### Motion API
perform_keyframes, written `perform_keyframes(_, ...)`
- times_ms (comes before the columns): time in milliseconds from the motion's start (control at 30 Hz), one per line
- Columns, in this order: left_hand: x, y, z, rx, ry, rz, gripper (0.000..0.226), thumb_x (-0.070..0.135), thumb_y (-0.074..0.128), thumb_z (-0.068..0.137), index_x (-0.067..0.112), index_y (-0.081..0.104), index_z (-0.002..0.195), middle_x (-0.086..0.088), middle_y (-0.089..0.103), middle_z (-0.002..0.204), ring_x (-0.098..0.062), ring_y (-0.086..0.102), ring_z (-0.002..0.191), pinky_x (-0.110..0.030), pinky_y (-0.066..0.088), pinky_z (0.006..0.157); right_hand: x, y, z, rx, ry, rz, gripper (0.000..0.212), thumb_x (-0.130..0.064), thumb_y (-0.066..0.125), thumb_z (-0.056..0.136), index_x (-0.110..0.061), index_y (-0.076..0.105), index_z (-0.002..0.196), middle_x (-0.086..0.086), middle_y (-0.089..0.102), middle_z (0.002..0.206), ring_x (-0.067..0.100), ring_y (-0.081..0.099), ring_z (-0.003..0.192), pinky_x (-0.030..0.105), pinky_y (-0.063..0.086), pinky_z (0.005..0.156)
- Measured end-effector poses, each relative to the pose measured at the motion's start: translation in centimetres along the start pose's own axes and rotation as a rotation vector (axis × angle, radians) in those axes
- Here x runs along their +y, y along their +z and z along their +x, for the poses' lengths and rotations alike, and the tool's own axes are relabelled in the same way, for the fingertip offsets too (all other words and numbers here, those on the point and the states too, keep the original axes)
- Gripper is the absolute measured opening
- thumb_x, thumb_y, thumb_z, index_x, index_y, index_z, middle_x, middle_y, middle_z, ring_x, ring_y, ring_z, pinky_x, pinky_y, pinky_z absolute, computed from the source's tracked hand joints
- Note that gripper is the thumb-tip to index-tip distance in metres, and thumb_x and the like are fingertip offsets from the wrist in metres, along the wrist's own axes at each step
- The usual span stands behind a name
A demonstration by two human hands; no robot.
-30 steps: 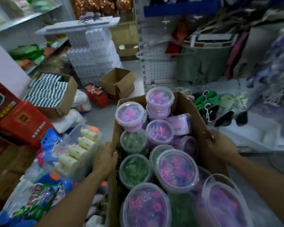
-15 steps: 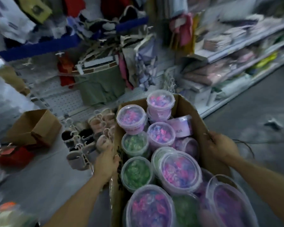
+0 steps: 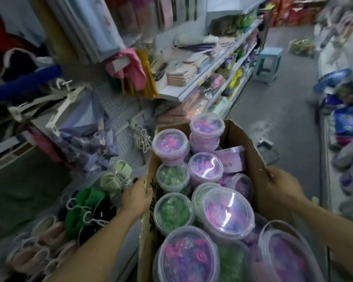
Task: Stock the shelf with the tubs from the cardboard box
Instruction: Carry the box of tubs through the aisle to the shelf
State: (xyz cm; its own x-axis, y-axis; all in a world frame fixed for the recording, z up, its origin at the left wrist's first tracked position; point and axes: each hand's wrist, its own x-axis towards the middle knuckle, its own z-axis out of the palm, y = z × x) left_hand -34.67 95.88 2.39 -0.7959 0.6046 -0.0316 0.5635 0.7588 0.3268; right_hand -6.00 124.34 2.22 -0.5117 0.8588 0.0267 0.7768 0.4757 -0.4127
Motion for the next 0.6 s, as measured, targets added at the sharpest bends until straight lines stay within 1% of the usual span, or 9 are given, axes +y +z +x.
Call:
perform_keyframes(100,3.3,0.0,7.0,-0.02,0.073,0.023,0.028,0.03,0.051,0.09,0.021,0.049,0.117,-0.008,0.066,0.1,-0.031,0.063,0.091,-0.034,0.05,0.074,1.1,-0.7,4.2,0.042,0.071,0.004,0.048,-0.059,0.029,0.084,-0.025,0.06,0.096,0.006,0.072,0.097,0.035,0.066,0.091,0.041,0.052,0.071)
perform_keyframes(167,5.6,0.2,11.1,-0.039,0.108,-0.009,0.029,0.031,0.052,0.09,0.022,0.049,0.117,-0.008,0.067,0.101,-0.032,0.063,0.093,-0.038,0.051,0.076,1.5,-1.5,6.6,0.08,0.105,0.038,0.052,-0.057,0.029,0.082,-0.022,0.062,0.1,0.01,0.071,0.1,0.037,0.065,0.093,0.042,0.052,0.074)
perform_keyframes(233,8.0,0.6,14.9,-0.068,0.153,-0.044,0.029,0.03,0.053,0.089,0.022,0.05,0.116,-0.009,0.068,0.097,-0.032,0.063,0.093,-0.041,0.052,0.078,2.2,-2.2,9.2,0.121,0.129,0.055,0.053,-0.056,0.029,0.082,-0.02,0.062,0.102,0.012,0.071,0.103,0.038,0.065,0.095,0.042,0.051,0.076)
perform_keyframes(300,10.7,1.1,18.7,-0.076,0.201,-0.063,0.022,0.027,0.055,0.088,0.021,0.052,0.109,-0.009,0.067,0.092,-0.032,0.063,0.09,-0.041,0.052,0.076,3.1,-2.8,11.9,0.135,0.153,0.049,0.05,-0.053,0.032,0.086,-0.018,0.063,0.104,0.013,0.07,0.105,0.038,0.064,0.097,0.042,0.05,0.077)
perform_keyframes(367,13.7,1.6,22.2,-0.07,0.244,-0.068,0.02,0.024,0.056,0.087,0.019,0.055,0.106,-0.01,0.068,0.092,-0.033,0.063,0.09,-0.04,0.051,0.076,4.3,-3.2,14.9,0.149,0.184,0.057,0.047,-0.05,0.035,0.088,-0.018,0.063,0.105,0.014,0.07,0.105,0.038,0.064,0.097,0.042,0.05,0.077)
perform_keyframes(500,19.4,3.6,29.3,-0.072,0.289,-0.086,0.024,0.025,0.057,0.085,0.021,0.059,0.109,-0.005,0.069,0.097,-0.032,0.063,0.094,-0.037,0.05,0.075,7.8,-3.4,21.6,0.188,0.235,0.06,0.047,-0.055,0.033,0.084,-0.018,0.061,0.095,0.011,0.072,0.092,0.035,0.067,0.087,0.04,0.052,0.069)
perform_keyframes(600,24.1,5.4,35.0,-0.085,0.317,-0.114,0.026,0.025,0.058,0.083,0.022,0.061,0.109,-0.004,0.071,0.094,-0.032,0.064,0.092,-0.037,0.052,0.077,10.5,-3.9,27.5,0.19,0.302,0.065,0.033,-0.046,0.042,0.088,-0.018,0.059,0.089,0.009,0.071,0.085,0.034,0.067,0.081,0.04,0.053,0.064)
